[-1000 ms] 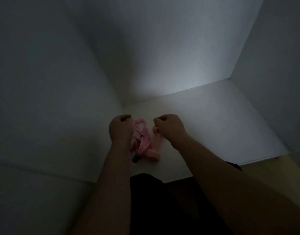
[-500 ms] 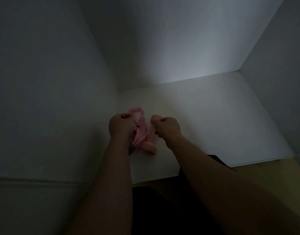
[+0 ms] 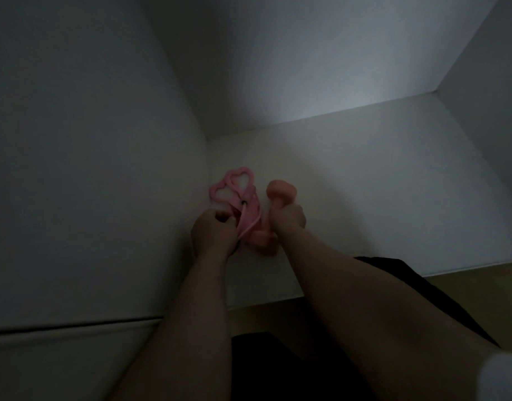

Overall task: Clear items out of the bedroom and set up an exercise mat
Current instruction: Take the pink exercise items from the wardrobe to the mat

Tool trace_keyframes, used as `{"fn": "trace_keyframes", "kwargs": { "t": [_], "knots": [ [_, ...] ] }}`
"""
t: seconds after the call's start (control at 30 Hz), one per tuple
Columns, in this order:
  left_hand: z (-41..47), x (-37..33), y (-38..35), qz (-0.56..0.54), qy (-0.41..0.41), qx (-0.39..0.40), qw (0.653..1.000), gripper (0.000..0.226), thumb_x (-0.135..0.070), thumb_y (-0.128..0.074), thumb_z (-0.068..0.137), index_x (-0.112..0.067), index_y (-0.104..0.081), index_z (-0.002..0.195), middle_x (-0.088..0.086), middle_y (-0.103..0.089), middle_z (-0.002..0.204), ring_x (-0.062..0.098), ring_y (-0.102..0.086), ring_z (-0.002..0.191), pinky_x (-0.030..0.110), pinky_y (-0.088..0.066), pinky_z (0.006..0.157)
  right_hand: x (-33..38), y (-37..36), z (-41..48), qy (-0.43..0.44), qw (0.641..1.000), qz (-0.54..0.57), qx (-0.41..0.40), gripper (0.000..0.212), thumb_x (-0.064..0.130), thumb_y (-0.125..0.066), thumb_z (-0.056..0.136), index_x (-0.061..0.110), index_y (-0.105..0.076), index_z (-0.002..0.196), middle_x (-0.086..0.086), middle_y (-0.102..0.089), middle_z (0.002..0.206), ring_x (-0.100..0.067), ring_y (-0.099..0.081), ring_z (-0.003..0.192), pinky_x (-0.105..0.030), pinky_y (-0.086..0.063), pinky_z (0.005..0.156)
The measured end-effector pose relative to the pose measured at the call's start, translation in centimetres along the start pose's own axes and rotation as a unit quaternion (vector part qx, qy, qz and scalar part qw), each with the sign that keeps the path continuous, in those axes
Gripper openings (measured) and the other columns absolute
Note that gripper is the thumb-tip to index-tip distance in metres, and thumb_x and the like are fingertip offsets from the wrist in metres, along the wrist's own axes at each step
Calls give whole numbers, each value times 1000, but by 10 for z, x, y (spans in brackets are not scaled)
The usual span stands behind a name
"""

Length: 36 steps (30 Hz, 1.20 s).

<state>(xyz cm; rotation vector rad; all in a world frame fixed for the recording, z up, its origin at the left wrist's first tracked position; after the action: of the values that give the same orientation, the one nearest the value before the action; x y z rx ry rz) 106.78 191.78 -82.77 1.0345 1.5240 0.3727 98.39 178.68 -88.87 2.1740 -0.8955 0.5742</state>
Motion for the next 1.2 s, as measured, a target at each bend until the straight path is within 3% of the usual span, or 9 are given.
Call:
{"fn": "trace_keyframes", "kwargs": {
  "t": [0.33,0.4,0.53,0.67,0.77,0.9,1.03,1.1,1.2],
  "knots": [
    [-3,14,1,91,16,47,995,19,-17,-71,81,-20,-72,100,7,-72,110,28,-66,104,28,-49,85,0,-9,14,11,997,-17,70,49,28,-65,91,-2,-57,128,-21,-62,126,-38,-61,115,-38,-52,83],
    [-7,18,1,109,28,63,992,22,-19,-71,83,-17,-70,105,10,-71,114,30,-64,107,27,-46,83,-4,0,17,14,997,0,76,38,24,-65,89,-1,-62,117,-21,-65,115,-37,-66,102,-39,-57,74],
    [-11,24,3,120,54,91,987,38,-16,-74,82,-13,-68,120,14,-68,122,32,-62,113,26,-43,81,-10,29,4,1,984,123,128,2,8,-64,85,6,-63,86,-18,-69,91,-34,-69,83,-47,-61,78],
    [-13,21,3,148,52,100,983,38,-21,-72,85,-15,-68,121,14,-68,121,33,-63,112,28,-44,79,-20,44,-14,-37,962,195,189,17,21,-74,86,10,-60,86,-8,-51,64,-22,-51,51,-28,-43,52],
    [-12,21,0,167,35,112,979,42,-24,-71,82,-22,-68,123,11,-69,121,32,-64,112,31,-51,87,-29,48,-22,-66,952,230,193,27,25,-75,86,13,-53,79,-4,-38,53,-18,-37,42,-24,-31,47],
    [-7,23,-4,189,27,121,974,49,-34,-73,80,-27,-65,128,11,-67,125,33,-64,114,37,-53,91,-30,56,-28,-144,888,345,267,35,21,-63,92,19,-40,67,1,-35,49,-13,-35,39,-21,-31,45],
    [-5,24,-4,183,8,122,976,54,-41,-75,82,-28,-62,133,11,-66,127,32,-63,116,33,-50,88,-31,60,-34,-172,805,480,303,20,11,-63,93,10,-50,78,-6,-53,58,-20,-61,60,-29,-55,54],
    [-3,28,-7,191,7,121,974,55,-40,-74,82,-28,-61,134,11,-65,129,32,-62,117,34,-50,90,-32,61,-35,-164,789,496,324,17,11,-61,94,9,-53,79,-6,-55,60,-22,-68,66,-34,-60,62],
    [-3,25,-8,213,-7,117,970,56,-39,-75,83,-26,-60,135,11,-65,130,32,-61,118,34,-49,90,-28,63,-36,-152,774,513,339,16,11,-62,93,12,-52,80,-4,-50,61,-15,-59,52,-26,-54,53]
  ]
}}
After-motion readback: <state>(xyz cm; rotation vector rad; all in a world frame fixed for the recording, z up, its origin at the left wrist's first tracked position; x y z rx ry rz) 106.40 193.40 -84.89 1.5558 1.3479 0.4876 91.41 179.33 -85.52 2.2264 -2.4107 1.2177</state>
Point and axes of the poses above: each hand's wrist, its own z-axis towards the middle knuckle, its own y-axis out of the back of the hand, x = y × z, the point moved 2 cm from there along z, towards the middle knuckle
